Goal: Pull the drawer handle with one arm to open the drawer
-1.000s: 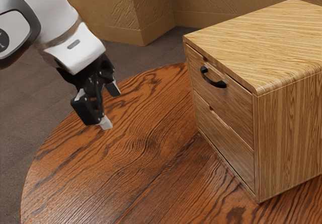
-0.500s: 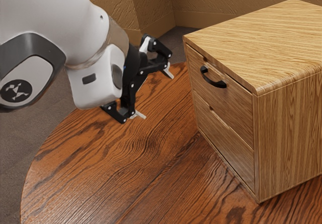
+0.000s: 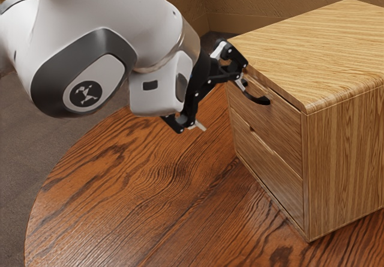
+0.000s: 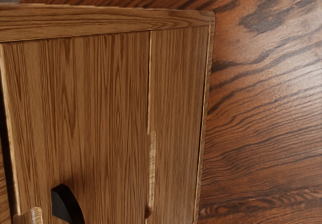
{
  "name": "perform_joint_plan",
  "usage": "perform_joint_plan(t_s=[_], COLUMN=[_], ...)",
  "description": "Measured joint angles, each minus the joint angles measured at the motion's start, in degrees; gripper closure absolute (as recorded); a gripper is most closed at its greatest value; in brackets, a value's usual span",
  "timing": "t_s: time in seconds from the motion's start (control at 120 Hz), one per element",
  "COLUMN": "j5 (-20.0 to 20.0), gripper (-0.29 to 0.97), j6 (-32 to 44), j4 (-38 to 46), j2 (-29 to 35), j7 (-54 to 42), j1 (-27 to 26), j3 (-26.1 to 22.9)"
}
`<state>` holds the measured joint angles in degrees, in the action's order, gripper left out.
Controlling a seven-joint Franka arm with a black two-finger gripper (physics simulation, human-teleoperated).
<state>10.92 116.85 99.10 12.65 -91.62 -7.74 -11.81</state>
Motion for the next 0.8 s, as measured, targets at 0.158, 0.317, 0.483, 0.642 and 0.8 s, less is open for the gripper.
perform_joint_plan(t_s=[0.158, 0.317, 0.483, 0.642, 0.8], j5=[0.0, 0.0, -0.4, -0.2, -0.1], gripper=[0.02, 0.02, 0.02, 0.02, 0.02], j6=[1.8, 4.8, 14.2, 25.4, 30.7], j4=[0.1, 1.0, 13.2, 16.9, 18.2], j2=[-1.5, -1.5, 7.7, 8.9, 6.6], j7=[-1.8, -3.1, -3.8, -3.9, -3.9], j1=[0.4, 1.5, 4.1, 4.1, 2.5], j3=[0.0, 0.3, 1.1, 0.9, 0.6])
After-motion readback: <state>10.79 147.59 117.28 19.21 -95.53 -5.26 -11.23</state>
